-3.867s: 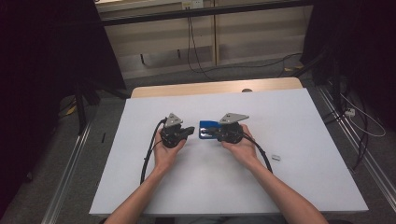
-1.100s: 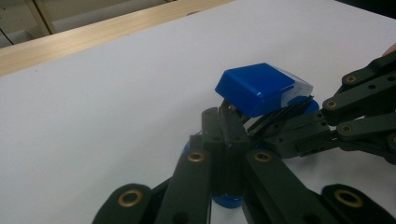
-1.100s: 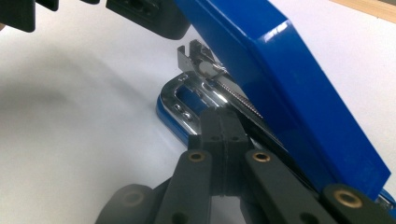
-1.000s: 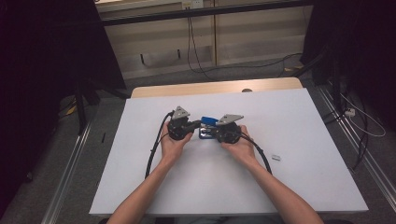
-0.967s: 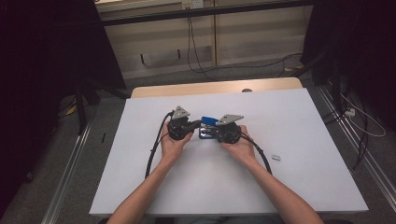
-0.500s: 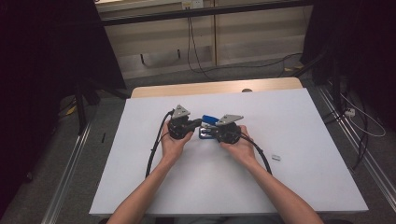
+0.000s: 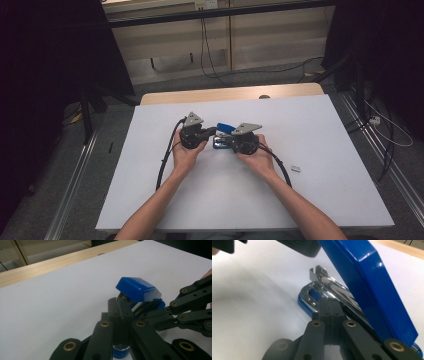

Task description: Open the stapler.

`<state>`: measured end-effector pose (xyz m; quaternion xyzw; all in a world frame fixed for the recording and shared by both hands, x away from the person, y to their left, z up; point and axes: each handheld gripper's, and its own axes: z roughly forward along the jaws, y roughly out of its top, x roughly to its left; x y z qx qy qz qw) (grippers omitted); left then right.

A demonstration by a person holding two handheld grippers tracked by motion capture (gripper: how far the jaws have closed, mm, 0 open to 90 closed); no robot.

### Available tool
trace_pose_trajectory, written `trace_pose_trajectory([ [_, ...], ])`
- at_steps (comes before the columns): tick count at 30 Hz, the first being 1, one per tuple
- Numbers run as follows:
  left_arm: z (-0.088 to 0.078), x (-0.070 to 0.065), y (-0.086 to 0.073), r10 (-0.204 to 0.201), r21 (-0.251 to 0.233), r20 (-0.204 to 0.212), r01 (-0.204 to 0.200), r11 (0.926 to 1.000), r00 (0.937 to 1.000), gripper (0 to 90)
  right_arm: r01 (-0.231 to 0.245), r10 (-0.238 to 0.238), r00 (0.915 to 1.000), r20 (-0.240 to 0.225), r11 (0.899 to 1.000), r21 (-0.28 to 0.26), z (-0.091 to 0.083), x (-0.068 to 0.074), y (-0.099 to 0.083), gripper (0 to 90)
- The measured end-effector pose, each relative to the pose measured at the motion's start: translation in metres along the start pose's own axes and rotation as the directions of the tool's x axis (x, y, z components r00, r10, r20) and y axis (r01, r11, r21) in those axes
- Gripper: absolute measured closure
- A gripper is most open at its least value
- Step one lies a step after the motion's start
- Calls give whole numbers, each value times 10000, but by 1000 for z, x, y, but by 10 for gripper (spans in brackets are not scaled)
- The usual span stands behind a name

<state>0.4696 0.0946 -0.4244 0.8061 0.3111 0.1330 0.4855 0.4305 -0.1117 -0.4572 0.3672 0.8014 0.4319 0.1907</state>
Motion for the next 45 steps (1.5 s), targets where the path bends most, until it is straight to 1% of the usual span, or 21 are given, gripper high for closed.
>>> trace_pose_trajectory([
  [2,0,0,0,-34,-20,7,34,10000,10000,900,21,-21,10000,1,9999,-119,0,1,1,900],
  [3,0,0,0,-41,-30,10,41,10000,10000,900,-26,26,10000,-1,9992,-400,-1,4,4,900],
  [4,0,0,0,-41,-30,10,41,10000,10000,900,-26,26,10000,-1,9992,-400,-1,4,4,900],
  [5,0,1,0,-43,31,48,42,10000,10000,900,-160,162,9999,20,9978,-645,0,6,6,900],
  [7,0,1,0,-2,83,34,1,10000,10000,900,-178,192,9996,191,9972,-722,1,8,7,900],
  [8,0,1,0,-2,83,34,1,10000,10000,900,-178,192,9996,191,9972,-722,1,8,7,900],
  [9,0,2,0,-7,107,26,7,9999,10000,900,-196,224,9991,347,9968,-777,3,9,7,900],
  [11,0,1,0,-84,48,62,83,10000,9999,900,-202,238,9988,425,9964,-823,5,10,7,900],
  [14,0,0,1,-45,-13,71,46,10000,10000,900,-221,266,9984,504,9960,-865,6,11,6,900],
  [19,0,0,1,-93,-4,69,93,10000,9999,900,-194,288,9958,874,9941,-1064,10,14,7,900],
  [20,0,0,1,-93,-4,69,93,10000,9999,900,-194,288,9958,874,9941,-1064,10,14,7,900],
  [21,0,1,1,-107,19,76,107,9999,9999,900,-249,362,9949,946,9928,-1174,10,15,8,900],
  [24,0,2,1,-29,81,56,28,10000,10000,900,-146,274,9941,1051,9926,-1203,10,16,9,900],
  [25,0,3,0,-136,79,99,135,9999,9999,900,-212,342,9941,1028,9919,-1253,10,16,10,900],
  [28,0,3,0,-73,127,89,72,9999,9999,900,-73,215,9935,1121,9921,-1253,10,17,9,900],
  [29,1,4,-2,-202,199,98,200,9996,9997,900,-64,209,9933,1139,9920,-1258,10,17,9,900],
  [34,4,5,-4,-199,306,55,198,9993,9998,900,-55,219,9924,1210,9910,-1340,10,17,10,900],
  [36,5,3,-4,-21,269,79,19,9996,10000,900,-81,248,9922,1225,9909,-1345,9,16,10,900],
  [37,5,3,-4,-21,269,79,19,9996,10000,900,-71,240,9919,1251,9909,-1342,8,16,10,900],
  [39,8,0,-5,150,363,84,-153,9992,9999,900,-84,247,9922,1225,9912,-1320,8,15,10,900],
  [45,11,1,-7,191,534,39,-192,9984,9998,900,-79,249,9920,1240,9907,-1355,6,13,11,900],
])
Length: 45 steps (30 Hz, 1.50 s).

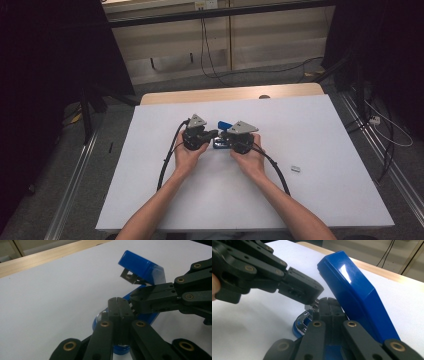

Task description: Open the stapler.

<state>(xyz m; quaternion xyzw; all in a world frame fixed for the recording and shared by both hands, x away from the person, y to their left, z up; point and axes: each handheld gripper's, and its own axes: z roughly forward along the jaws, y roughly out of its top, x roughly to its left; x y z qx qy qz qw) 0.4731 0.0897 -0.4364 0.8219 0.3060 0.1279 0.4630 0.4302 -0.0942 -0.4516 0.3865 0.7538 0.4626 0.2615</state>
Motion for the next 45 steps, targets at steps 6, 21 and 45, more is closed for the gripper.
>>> trace_pose_trajectory([
  [6,1,1,-1,-7,-12,26,7,10000,10000,900,1,-1,10000,11,10000,-18,0,0,0,900],
  [21,6,0,-6,218,109,-104,-216,9997,9997,900,-26,27,10000,72,10000,-75,3,3,-1,900],
  [45,6,1,-8,375,-2,-49,-375,9993,9993,900,-86,100,9994,338,9992,-401,0,1,10,900],
])
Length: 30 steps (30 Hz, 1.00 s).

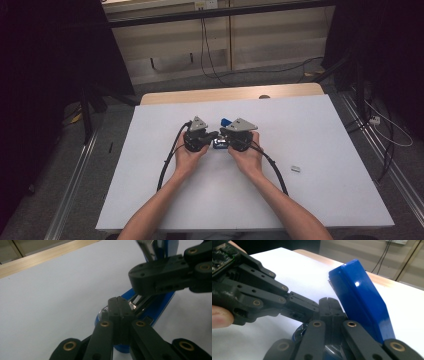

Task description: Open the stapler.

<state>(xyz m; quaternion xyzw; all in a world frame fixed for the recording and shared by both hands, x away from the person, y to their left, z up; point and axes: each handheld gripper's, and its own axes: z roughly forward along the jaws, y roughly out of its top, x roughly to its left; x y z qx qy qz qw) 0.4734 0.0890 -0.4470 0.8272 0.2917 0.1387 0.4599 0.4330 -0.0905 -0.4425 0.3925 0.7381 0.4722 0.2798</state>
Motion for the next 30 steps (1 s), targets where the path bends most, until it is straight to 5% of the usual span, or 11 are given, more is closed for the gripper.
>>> trace_pose_trajectory([
  [30,0,-2,0,274,-19,-207,-274,9996,9994,900,-236,237,9991,346,9997,-25,-11,-7,4,900],
])
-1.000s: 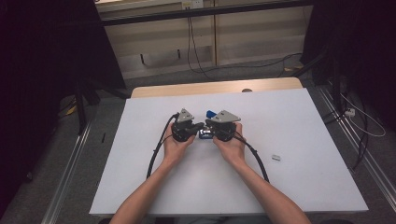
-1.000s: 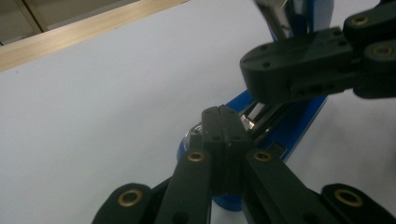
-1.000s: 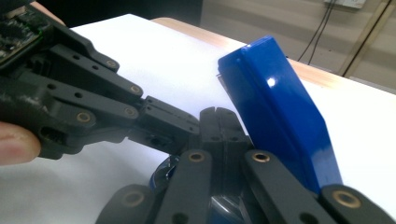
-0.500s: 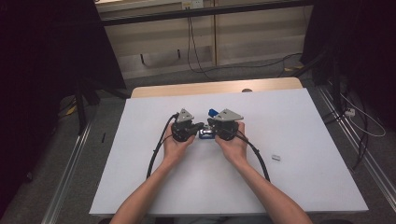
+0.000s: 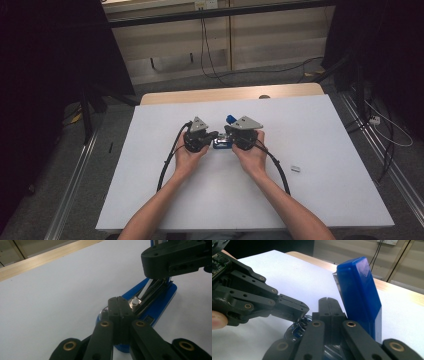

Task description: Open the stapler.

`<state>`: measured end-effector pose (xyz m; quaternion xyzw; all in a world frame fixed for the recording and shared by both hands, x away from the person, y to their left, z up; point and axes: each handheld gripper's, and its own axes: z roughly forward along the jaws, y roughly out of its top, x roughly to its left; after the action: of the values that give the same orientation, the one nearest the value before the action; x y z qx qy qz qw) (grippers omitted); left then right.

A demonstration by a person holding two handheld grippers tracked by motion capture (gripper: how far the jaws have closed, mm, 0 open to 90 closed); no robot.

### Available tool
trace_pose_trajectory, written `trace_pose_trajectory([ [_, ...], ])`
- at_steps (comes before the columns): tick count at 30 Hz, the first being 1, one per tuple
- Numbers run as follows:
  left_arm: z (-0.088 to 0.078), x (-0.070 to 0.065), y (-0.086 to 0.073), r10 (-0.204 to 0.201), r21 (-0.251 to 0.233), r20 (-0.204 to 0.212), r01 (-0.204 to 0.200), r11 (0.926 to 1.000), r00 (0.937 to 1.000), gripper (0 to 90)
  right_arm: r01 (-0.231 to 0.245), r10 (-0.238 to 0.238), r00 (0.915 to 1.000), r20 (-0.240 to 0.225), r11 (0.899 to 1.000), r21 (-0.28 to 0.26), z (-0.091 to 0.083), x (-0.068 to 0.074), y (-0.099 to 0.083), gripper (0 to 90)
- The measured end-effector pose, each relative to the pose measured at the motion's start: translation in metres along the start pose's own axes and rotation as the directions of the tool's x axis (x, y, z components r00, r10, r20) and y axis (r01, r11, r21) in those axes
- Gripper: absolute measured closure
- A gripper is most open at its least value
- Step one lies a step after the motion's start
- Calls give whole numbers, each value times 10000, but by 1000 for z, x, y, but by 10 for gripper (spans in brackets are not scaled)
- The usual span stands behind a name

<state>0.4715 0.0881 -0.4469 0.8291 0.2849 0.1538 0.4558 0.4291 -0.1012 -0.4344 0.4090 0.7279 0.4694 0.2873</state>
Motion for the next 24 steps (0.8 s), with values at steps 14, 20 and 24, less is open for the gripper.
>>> trace_pose_trajectory([
  [14,0,1,0,-100,-41,41,100,9999,9999,900,-36,41,9992,410,9999,-114,-6,-8,2,900],
  [20,0,1,0,-77,-31,37,77,10000,10000,900,-72,80,9990,437,9998,-173,-9,-10,3,900],
  [24,0,0,0,-90,-30,41,90,10000,10000,900,-31,38,9989,464,9999,-150,-9,-10,2,900],
])
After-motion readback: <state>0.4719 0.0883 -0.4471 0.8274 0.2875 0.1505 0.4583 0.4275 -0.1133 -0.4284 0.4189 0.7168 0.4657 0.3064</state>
